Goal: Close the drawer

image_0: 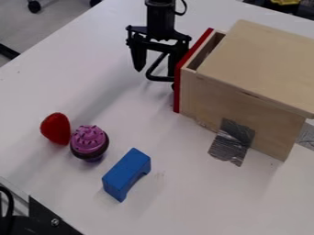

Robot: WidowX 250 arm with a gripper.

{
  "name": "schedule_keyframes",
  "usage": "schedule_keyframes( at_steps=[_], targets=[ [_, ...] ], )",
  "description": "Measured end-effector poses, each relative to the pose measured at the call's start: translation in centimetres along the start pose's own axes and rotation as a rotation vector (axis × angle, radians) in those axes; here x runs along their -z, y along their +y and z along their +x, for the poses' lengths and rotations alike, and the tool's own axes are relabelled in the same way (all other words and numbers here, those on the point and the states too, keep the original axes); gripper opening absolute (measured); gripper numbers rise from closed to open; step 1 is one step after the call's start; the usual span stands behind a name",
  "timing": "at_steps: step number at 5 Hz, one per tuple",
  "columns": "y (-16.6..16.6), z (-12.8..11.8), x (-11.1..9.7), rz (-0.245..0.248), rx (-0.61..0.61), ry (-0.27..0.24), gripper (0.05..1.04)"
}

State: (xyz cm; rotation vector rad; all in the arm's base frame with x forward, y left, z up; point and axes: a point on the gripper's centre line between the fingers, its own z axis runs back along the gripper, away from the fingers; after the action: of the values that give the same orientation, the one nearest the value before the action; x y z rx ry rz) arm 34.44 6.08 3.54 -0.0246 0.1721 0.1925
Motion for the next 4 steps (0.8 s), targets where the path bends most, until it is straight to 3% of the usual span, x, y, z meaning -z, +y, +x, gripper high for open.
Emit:
schedule_keyframes(
  at_steps=[2, 4],
  targets=[
    [-0.7, 0.0, -0.2, -0.047, 0.027, -0.005, 0.998],
    [-1.2, 1.6, -0.4, -0.079, 0.053, -0.016, 0.998]
  ],
)
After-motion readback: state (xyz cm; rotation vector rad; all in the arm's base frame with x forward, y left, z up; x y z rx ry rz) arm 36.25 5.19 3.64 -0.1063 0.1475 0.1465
